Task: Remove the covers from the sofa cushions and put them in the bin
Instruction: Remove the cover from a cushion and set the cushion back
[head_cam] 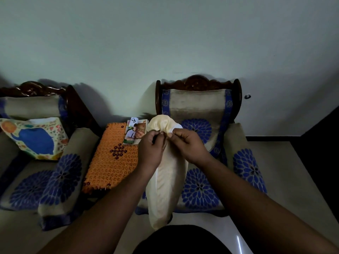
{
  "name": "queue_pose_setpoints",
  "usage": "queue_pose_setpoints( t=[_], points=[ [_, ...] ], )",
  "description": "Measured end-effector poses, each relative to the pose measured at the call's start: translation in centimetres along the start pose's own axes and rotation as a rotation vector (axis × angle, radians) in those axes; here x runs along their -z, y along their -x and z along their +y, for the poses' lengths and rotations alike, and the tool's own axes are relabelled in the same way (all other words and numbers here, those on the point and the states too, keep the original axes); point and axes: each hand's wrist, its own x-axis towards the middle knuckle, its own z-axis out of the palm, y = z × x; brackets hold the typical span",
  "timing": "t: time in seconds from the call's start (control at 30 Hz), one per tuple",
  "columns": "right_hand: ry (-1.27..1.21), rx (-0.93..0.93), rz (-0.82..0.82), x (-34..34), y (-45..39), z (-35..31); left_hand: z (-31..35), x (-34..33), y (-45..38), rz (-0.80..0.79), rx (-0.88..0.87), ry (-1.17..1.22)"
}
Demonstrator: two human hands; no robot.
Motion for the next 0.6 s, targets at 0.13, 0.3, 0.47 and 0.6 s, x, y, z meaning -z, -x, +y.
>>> queue_pose_setpoints(
  t=[0.13, 0.3, 0.47, 0.6],
  points=[
    [0.272, -0.031, 0.174, -0.4, 0.4, 0.6, 0.0, -0.1, -0.6, 0.048, 0.141, 0.292],
    [0.493, -0.097, 0.333, -0.9, 1.2, 0.8, 0.0, -0.4, -0.8, 0.038, 0.117, 0.36],
    [0.238, -0.276, 0.473, 0.0, 2.0, 2.8, -0.1, 0.5, -1.7, 0.148, 0.041, 0.312],
    [0.1, -0.234, 0.408, -0.5, 2.2, 2.5, -1.8, 0.0, -0.1, 0.022, 0.024, -0.149]
  ],
)
